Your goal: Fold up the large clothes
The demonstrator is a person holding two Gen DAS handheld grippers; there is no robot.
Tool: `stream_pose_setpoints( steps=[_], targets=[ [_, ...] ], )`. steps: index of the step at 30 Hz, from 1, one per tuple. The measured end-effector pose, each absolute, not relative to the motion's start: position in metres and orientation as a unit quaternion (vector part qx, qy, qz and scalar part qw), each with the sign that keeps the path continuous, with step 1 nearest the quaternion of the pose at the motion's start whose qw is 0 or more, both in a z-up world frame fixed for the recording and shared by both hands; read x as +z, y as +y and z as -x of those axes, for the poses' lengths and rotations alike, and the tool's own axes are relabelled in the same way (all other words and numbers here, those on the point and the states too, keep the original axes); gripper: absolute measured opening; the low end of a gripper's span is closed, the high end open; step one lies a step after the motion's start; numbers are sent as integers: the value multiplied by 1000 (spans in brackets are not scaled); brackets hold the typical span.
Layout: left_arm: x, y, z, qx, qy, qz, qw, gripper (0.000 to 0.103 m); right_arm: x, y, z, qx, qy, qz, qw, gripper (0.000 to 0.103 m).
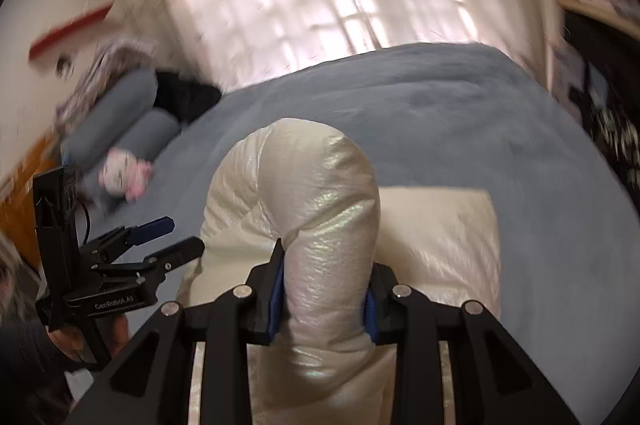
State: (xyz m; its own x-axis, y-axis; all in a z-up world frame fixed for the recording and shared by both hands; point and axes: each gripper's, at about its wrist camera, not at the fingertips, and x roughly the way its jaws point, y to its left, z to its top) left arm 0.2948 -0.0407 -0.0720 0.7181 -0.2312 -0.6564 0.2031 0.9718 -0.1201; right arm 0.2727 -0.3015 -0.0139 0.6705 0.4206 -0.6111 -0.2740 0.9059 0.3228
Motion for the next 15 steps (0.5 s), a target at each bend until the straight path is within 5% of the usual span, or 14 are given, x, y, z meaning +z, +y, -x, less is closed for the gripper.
stream_pose_setpoints(
  steps=[15],
  targets=[
    [-99, -107, -309, -154, 392, -5, 907, 82, -105, -381, -248, 134, 340, -307, 879, 37]
  ],
)
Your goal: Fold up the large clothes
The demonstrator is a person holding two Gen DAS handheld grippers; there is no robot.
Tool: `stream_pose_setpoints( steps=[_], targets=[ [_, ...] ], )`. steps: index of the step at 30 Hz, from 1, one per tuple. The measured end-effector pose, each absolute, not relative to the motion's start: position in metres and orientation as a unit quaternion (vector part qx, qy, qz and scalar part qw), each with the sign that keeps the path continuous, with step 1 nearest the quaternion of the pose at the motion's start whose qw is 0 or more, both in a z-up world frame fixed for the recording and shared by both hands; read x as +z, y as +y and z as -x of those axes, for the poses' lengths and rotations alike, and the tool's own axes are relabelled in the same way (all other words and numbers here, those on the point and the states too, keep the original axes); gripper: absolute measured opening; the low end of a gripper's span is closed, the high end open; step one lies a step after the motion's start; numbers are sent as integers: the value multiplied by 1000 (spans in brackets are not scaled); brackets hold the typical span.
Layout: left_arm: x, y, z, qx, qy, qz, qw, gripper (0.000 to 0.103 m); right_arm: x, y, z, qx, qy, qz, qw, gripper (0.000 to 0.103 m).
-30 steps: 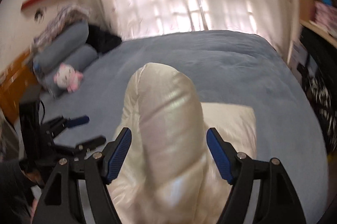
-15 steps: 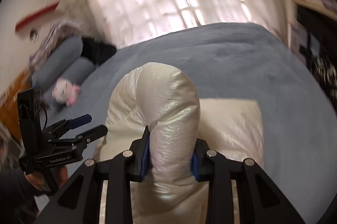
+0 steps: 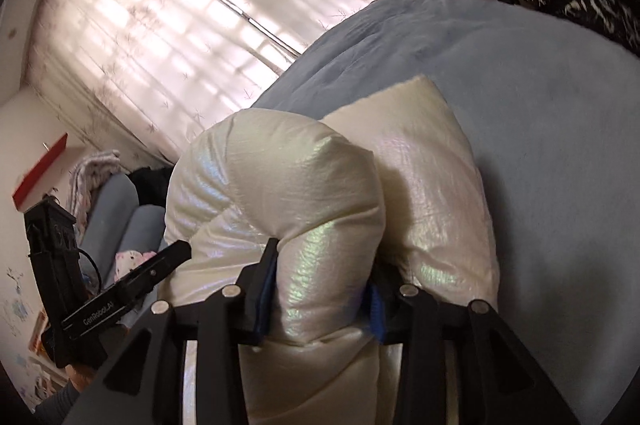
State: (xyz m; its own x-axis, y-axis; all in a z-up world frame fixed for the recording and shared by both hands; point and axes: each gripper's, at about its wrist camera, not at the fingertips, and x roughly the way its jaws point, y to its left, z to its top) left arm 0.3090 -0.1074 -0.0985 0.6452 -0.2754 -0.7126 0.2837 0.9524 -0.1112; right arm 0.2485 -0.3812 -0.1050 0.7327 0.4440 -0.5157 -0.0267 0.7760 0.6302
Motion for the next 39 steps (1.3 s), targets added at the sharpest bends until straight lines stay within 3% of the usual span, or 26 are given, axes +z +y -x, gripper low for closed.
stream_pose_setpoints(
  steps=[14, 25, 27, 30, 32, 36, 38, 39],
  targets=[
    [-137, -86, -326, -136, 397, 48, 906, 97, -139, -378, -269, 176, 324, -324, 871, 39],
    [-126, -87, -319, -131, 401, 22, 906, 98, -119, -363, -264, 145, 360, -260, 884, 44],
    [-119, -84, -317, -131, 407, 18, 904, 98, -110, -360, -263, 135, 373, -245, 885, 49],
    [-110, -78, -314, -124, 416, 11, 901, 98, -93, -354, -263, 119, 402, -218, 881, 67],
    [-104, -72, -312, -121, 426, 9, 897, 98, -79, -351, -260, 110, 418, -198, 880, 89],
    [-98, -55, -309, -114, 454, 14, 883, 98, -45, -357, -244, 119, 406, -176, 889, 92],
    [-98, -42, -310, -113, 471, 20, 874, 98, -34, -365, -240, 119, 416, -176, 884, 103],
    [-98, -37, -310, -113, 477, 23, 871, 98, -29, -369, -239, 117, 423, -173, 882, 103]
  ],
)
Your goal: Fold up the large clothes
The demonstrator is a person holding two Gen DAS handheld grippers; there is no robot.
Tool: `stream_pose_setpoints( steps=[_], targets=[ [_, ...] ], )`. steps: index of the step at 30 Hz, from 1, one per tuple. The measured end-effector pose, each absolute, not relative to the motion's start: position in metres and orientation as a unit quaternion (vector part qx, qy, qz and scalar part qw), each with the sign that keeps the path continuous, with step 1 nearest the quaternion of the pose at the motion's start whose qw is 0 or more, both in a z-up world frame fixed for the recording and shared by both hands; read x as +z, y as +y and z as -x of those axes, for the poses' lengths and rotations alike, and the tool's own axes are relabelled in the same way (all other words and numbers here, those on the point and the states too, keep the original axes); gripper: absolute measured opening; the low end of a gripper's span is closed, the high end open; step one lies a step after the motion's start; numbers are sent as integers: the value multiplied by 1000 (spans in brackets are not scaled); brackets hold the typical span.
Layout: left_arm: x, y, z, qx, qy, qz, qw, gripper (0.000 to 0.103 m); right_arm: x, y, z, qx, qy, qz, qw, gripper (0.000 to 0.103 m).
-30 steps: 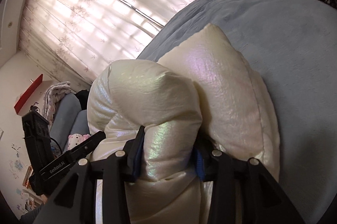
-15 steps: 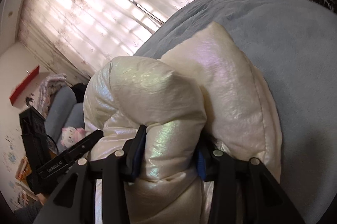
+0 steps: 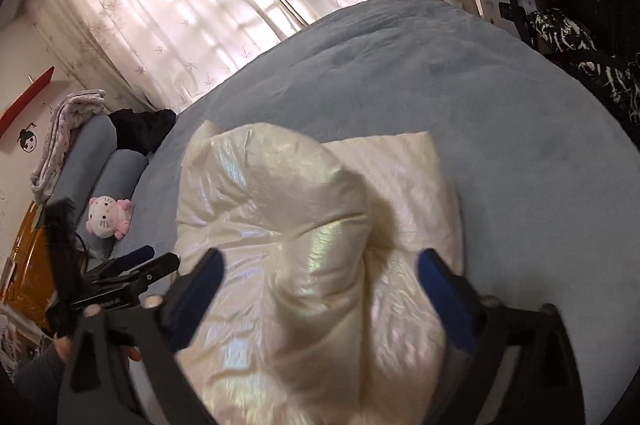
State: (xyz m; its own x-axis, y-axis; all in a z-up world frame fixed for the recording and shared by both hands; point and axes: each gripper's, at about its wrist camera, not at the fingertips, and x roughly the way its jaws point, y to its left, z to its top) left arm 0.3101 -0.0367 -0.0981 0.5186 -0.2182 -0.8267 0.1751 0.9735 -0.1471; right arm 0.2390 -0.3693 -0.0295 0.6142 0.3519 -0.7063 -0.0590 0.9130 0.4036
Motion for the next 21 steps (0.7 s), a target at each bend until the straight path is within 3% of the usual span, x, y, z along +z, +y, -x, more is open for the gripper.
stream_pose_setpoints(
  steps=[5, 21],
  targets=[
    [-100, -14, -311, -113, 501, 47, 857, 98, -25, -379, -242, 81, 452, -145, 876, 103],
    [-128, -32, -312, -150, 523, 34, 839, 98, -84, -368, -271, 115, 545, -214, 802, 103]
  ],
)
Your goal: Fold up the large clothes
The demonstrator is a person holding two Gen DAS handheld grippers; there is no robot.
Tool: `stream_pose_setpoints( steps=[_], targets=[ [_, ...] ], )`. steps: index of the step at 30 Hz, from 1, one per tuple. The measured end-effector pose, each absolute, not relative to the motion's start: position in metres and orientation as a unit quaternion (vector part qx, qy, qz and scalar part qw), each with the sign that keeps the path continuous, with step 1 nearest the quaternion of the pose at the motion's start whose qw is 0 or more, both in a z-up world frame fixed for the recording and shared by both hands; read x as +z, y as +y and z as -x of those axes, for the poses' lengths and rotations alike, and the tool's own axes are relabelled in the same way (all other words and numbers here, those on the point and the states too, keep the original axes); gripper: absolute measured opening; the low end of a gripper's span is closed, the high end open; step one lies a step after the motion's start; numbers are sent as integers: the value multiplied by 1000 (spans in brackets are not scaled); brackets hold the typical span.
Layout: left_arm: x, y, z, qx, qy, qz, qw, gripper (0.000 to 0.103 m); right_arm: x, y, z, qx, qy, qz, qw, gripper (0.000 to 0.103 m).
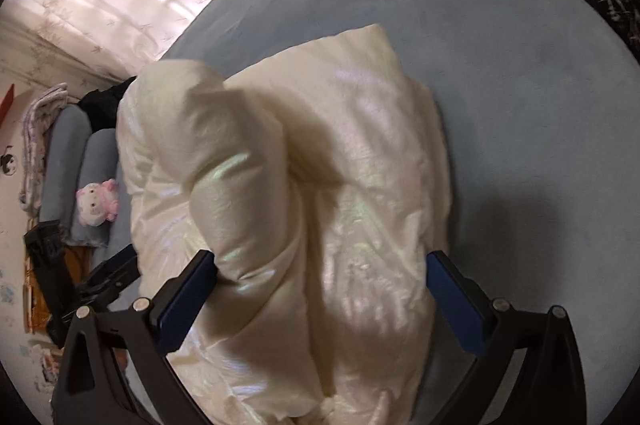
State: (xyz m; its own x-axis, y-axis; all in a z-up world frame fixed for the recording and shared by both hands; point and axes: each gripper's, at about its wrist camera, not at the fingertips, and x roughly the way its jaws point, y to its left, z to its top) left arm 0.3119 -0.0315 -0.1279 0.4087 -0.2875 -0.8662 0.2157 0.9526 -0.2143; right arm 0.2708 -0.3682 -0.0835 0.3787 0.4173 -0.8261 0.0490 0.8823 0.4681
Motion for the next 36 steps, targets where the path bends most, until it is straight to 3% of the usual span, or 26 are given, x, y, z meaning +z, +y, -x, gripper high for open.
stream_pose_setpoints(
  steps=[10, 27, 36],
  targets=[
    [-127, -59, -306, -174, 516, 18, 838, 98, -81, -309, -275, 153, 558, -140, 804, 103],
    [-138, -34, -314, -223, 591, 55, 773, 101, -54, -350, -248, 146, 566, -125, 802, 103],
    [-170, -11, -301, -249, 604, 100, 751, 102, -92, -372, -244, 136, 596, -181, 770, 103]
  ],
)
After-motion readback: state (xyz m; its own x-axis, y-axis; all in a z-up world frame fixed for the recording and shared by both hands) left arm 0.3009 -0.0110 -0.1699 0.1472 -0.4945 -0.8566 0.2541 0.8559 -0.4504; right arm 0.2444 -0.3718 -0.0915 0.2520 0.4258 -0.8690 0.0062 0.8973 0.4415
